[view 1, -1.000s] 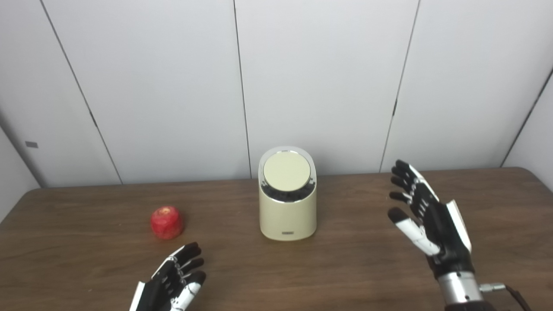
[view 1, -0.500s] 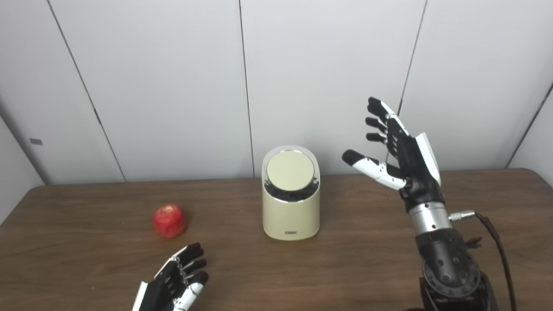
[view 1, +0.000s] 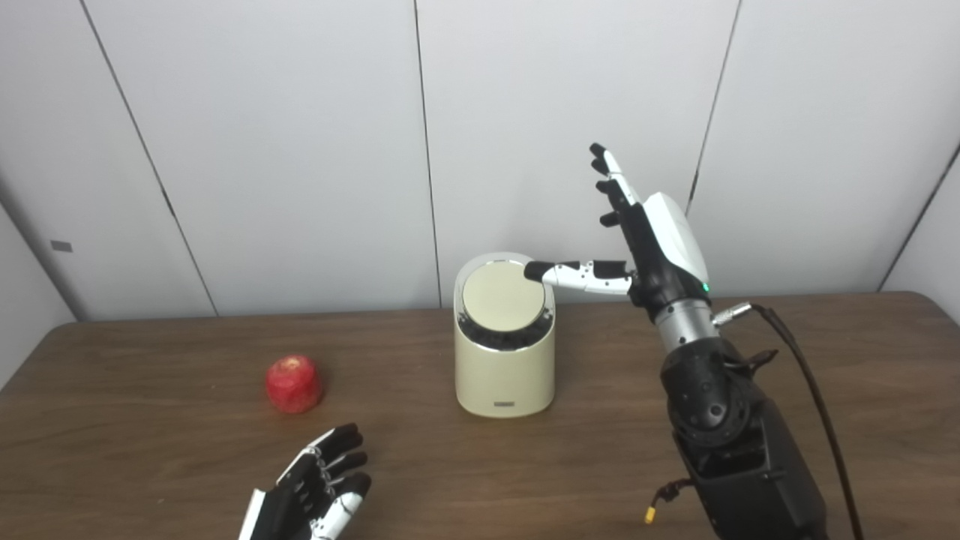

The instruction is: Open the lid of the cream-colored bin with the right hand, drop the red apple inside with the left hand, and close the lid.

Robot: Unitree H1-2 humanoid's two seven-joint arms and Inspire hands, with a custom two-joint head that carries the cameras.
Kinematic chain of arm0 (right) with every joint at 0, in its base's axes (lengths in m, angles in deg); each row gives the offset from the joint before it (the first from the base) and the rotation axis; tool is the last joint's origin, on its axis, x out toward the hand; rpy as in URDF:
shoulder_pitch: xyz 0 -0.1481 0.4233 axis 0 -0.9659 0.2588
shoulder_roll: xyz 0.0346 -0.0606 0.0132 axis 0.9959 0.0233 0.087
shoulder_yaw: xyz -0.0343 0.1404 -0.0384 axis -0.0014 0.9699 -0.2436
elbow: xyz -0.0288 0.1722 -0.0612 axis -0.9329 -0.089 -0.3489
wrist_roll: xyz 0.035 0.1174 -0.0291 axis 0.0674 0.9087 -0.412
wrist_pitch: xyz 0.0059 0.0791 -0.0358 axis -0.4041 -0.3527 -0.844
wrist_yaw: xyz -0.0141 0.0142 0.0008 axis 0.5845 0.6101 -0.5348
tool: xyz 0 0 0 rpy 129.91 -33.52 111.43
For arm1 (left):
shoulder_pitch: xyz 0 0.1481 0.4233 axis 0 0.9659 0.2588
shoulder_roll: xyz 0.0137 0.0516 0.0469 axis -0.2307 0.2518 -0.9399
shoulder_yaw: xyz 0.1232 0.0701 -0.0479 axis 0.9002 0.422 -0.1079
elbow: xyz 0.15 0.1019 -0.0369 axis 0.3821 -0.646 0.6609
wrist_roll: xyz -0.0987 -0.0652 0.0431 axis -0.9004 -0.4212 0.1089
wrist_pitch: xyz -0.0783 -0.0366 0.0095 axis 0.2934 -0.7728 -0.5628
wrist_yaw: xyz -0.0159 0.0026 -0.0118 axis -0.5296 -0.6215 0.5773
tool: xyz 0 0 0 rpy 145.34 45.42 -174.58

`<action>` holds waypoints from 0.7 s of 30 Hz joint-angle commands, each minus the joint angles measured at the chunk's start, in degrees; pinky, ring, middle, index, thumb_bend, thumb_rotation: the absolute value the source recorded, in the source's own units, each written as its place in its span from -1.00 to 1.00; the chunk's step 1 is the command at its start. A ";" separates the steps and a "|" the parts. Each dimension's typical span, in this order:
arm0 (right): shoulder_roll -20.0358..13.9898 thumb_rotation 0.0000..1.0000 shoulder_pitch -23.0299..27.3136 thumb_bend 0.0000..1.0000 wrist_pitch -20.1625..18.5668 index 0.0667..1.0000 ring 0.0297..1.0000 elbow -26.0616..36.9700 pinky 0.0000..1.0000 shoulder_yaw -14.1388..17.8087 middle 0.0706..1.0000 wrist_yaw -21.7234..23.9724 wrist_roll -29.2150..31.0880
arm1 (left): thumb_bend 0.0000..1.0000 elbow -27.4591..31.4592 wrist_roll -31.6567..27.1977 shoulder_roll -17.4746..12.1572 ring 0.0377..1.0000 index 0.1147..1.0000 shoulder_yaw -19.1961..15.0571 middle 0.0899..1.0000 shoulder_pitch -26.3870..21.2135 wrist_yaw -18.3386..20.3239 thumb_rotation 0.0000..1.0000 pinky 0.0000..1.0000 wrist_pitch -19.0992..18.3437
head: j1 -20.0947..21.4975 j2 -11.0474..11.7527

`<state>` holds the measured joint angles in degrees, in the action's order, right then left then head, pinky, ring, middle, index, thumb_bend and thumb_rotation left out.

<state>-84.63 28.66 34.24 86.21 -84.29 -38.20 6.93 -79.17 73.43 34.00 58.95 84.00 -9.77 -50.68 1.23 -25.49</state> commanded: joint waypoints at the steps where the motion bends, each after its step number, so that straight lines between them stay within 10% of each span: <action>1: 0.12 -0.13 3.50 0.93 0.31 0.99 0.85 0.18 0.48 -0.17 0.95 -0.42 -1.01 | 0.18 1.33 0.31 0.06 0.56 0.59 0.12 0.61 -0.64 -0.44 -0.26 0.40 2.52 | -0.06 -0.14; 7: 0.94 -0.27 5.59 0.91 -0.28 1.00 0.65 -3.76 0.10 -0.54 1.00 -0.41 -1.40 | 0.18 0.76 -0.47 0.27 0.57 0.59 0.12 0.61 -0.63 -0.09 -0.28 0.42 2.91 | -0.15 0.01; 21: -1.31 -0.17 6.22 0.93 1.30 0.91 0.84 -11.66 0.82 -5.68 0.86 -3.90 -10.12 | 0.23 1.29 -0.29 1.13 0.56 0.58 0.26 0.61 -0.24 -0.30 -0.29 0.41 2.34 | -0.49 -0.26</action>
<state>-85.47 32.24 34.68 73.21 -89.78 -41.19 -2.02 -79.42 73.33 34.92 59.03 84.17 -9.69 -50.11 0.70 -25.66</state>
